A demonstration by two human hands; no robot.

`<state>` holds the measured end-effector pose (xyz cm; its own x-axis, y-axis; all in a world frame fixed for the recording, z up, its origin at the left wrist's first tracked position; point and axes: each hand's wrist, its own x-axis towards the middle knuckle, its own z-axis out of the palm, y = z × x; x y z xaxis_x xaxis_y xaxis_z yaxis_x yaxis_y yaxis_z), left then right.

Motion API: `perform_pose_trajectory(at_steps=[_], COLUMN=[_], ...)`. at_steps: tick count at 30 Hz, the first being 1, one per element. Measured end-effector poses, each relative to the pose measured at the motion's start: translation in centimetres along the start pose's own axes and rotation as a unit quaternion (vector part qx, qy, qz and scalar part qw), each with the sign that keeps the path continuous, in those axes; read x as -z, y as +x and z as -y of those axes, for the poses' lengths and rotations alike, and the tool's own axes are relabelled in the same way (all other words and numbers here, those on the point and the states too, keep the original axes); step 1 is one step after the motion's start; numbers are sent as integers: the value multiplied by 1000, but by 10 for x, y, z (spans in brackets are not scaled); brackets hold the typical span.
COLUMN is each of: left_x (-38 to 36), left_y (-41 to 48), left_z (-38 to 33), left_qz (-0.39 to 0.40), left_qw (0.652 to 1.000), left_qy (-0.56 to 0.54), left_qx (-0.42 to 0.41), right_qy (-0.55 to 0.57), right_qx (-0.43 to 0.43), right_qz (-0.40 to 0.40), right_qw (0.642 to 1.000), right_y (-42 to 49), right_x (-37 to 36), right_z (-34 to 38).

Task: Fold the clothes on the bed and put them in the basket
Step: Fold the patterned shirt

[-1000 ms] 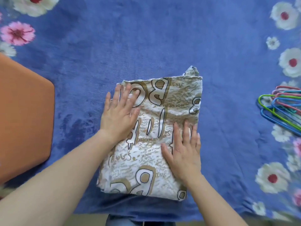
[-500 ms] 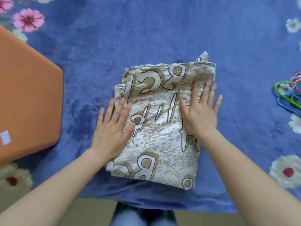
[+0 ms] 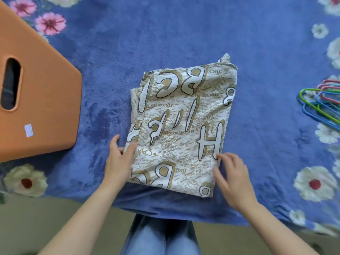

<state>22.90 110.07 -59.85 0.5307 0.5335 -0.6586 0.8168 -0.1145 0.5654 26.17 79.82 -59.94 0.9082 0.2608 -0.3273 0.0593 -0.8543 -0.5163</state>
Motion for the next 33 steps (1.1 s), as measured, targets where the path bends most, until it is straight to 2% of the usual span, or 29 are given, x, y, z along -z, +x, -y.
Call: perform_pose_trajectory(at_steps=[2, 4, 8, 11, 14, 16, 17, 19, 20, 21, 22, 24, 25, 27, 28, 29, 30, 33], left_x=[4, 5, 6, 6, 1, -2, -2, 1, 4, 6, 11, 19, 23, 27, 26, 23, 19, 8], left_y=[6, 7, 3, -12, -35, -46, -51, -48, -44, -38, -34, -22, -15, -4, 2, 7, 12, 28], left_z=[-6, -13, -10, -7, -2, 6, 11, 23, 27, 30, 26, 20, 19, 15, 10, 5, -2, -12], left_qz=[15, 28, 60, 75, 120, 149, 144, 73, 12, -37, -56, -8, 24, 85, 105, 119, 132, 174], left_qw=[1000, 999, 996, 992, 989, 986, 989, 986, 961, 918, 866, 751, 685, 565, 520, 493, 484, 496], left_qy=[-19, -42, -65, -100, -76, -56, -27, 119, 207, 285, 356, 478, 533, 608, 632, 642, 647, 646], left_qx=[9, 12, 10, 15, 37, 44, 24, -95, -183, -274, -346, -455, -496, -552, -565, -574, -574, -554], right_qy=[137, 220, 294, 382, 430, 391, 348, 185, 67, -53, -150, -276, -322, -364, -371, -374, -379, -363], right_qx=[-162, -244, -278, -295, -324, -334, -325, -252, -173, -70, 47, 244, 310, 377, 389, 391, 384, 376], right_qz=[22, 44, 79, 114, 172, 186, 174, 131, 99, 65, 38, 49, 67, 93, 103, 108, 119, 156], right_qw=[977, 944, 911, 868, 825, 838, 862, 941, 978, 994, 987, 928, 892, 846, 837, 834, 834, 838], right_y=[20, 36, 44, 39, 27, 18, 14, 8, 6, 5, 4, 5, 7, 13, 17, 20, 25, 38], right_x=[8, 9, 6, 18, 36, 44, 46, 47, 46, 46, 45, 47, 46, 44, 42, 39, 38, 37], right_z=[8, 15, 23, 16, -1, -13, -19, -32, -40, -47, -56, -67, -69, -70, -67, -64, -59, -52])
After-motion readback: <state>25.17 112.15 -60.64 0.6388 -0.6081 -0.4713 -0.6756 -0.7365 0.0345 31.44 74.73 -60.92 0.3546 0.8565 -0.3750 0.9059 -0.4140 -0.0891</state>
